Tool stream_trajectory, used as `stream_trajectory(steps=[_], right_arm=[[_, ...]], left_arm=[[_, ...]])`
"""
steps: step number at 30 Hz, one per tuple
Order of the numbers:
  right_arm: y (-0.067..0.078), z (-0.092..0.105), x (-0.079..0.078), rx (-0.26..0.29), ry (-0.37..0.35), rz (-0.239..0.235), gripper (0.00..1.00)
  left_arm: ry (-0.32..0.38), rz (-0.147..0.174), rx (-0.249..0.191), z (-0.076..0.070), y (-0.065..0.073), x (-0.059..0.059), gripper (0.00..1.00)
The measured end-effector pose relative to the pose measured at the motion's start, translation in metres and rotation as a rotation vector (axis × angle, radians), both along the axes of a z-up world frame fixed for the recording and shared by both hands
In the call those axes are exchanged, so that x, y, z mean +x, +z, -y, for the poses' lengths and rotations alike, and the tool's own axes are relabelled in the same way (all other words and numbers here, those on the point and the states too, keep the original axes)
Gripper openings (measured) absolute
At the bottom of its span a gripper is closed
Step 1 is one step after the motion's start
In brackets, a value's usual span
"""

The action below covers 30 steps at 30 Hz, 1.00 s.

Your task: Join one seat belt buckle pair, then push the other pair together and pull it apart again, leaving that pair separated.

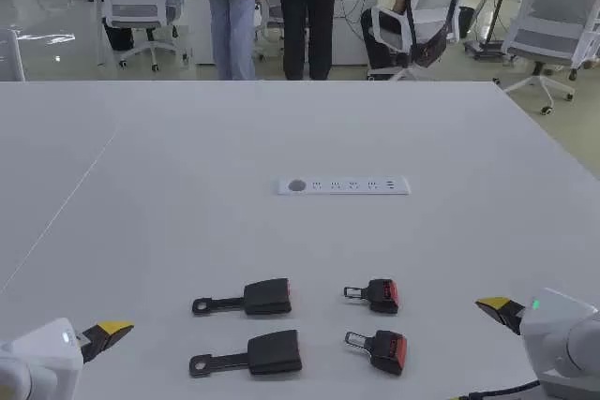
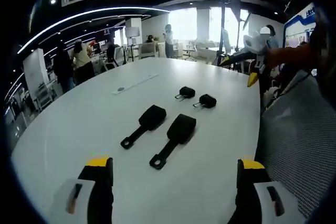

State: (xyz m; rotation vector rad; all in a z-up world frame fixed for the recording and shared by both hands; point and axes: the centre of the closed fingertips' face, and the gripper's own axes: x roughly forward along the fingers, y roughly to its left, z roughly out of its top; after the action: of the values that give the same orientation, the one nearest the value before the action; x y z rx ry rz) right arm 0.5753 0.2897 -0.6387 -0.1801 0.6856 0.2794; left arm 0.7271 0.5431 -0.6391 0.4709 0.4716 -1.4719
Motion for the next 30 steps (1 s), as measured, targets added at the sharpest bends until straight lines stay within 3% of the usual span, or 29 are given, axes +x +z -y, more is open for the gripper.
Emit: stream_trajectory(steps=[23,27,30], right_arm=[[-0.002,-0.002,0.001,-0.022,0.015,-0.012,0.99],[-0.01,0.001,-0.003,-0.063,0.025,-0.07,0.97],[-0.01,0.0,-0.003,-0.069,0.034,-0.074,0.96]], left_arm=[[0.0,-0.006,0.044,-0.006,-0.011,-0.002,0.96],[0.005,-0.002,0.04,-0.004,-0.01,0.001,0.96],[0.0,0.003,0.04,-0.003,-0.009,0.002,0.96]])
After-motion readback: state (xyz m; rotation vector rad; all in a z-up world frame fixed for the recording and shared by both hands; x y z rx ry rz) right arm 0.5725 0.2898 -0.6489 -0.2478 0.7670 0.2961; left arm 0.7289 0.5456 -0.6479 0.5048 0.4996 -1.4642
